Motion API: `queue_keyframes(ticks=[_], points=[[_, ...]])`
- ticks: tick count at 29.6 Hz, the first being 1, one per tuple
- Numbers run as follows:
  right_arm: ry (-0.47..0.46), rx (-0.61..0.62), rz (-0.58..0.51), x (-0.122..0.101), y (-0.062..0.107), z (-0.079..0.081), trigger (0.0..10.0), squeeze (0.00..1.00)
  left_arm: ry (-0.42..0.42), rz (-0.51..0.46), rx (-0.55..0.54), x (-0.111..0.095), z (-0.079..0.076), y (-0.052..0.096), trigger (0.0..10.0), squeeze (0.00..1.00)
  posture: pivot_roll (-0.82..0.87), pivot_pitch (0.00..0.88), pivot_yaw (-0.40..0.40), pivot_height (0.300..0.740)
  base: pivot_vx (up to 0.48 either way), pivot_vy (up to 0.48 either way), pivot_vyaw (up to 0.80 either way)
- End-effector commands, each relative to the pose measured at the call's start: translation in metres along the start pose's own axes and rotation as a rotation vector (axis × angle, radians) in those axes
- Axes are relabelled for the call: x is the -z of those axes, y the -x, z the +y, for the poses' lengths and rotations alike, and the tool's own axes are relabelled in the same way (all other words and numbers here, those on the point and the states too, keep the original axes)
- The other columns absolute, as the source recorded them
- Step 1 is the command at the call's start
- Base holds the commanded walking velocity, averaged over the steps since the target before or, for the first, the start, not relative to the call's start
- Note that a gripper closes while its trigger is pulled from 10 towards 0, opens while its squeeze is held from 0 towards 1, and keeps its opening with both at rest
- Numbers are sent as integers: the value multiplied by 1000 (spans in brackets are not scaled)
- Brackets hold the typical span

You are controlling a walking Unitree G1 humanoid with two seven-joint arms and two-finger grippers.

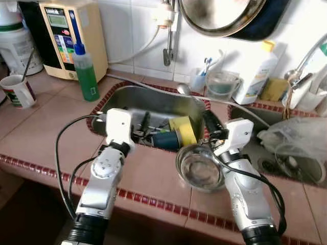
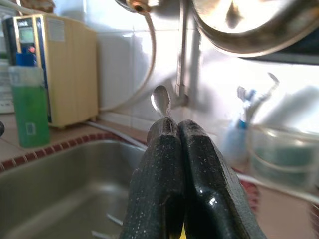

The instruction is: Kitchen organization

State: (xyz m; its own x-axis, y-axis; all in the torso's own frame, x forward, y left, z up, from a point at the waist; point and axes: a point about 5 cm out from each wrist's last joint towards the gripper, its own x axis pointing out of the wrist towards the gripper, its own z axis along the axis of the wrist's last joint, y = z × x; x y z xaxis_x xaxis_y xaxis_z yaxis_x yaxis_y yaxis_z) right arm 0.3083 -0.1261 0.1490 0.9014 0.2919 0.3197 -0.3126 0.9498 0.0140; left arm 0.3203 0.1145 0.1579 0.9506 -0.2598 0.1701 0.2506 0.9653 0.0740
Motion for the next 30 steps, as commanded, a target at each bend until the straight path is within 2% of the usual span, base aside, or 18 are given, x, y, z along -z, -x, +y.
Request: queue_keyframes(ticks=[1, 6, 14, 17, 21, 24, 30], points=[[-5, -26, -12, -3, -3, 6, 10000, 0, 0, -11, -17, -2, 7, 1, 10000, 0, -16, 44, -51, 740, 0, 0, 0], [-3, -27, -3, -2, -3, 5, 10000, 0, 10, -23, 23, -3, 0, 3, 10000, 0, -17, 48, -53, 740, 0, 0, 0], [-2, -16, 12, -2, -5, -7, 10000, 0, -24, -57, 173, -9, -13, 12, 10000, 0, -17, 61, -50, 740, 0, 0, 0], [7, -16, 17, -3, -6, -12, 10000, 0, -26, -67, 261, -11, -21, 21, 10000, 0, -21, 68, -49, 740, 0, 0, 0], [1, -10, 21, -3, -5, -15, 10000, 0, -21, -72, 311, -12, -27, 28, 10000, 0, -20, 71, -49, 740, 0, 0, 0], [-79, 20, 40, 1, -3, -22, 10000, 0, -23, -50, 362, -5, -35, 38, 10000, 0, -16, 74, -47, 740, 0, 0, 0], [-98, 27, 82, 6, -5, -35, 10000, 0, -1, -61, 425, -9, -46, 45, 10000, 0, -19, 78, -40, 740, 0, 0, 0]])
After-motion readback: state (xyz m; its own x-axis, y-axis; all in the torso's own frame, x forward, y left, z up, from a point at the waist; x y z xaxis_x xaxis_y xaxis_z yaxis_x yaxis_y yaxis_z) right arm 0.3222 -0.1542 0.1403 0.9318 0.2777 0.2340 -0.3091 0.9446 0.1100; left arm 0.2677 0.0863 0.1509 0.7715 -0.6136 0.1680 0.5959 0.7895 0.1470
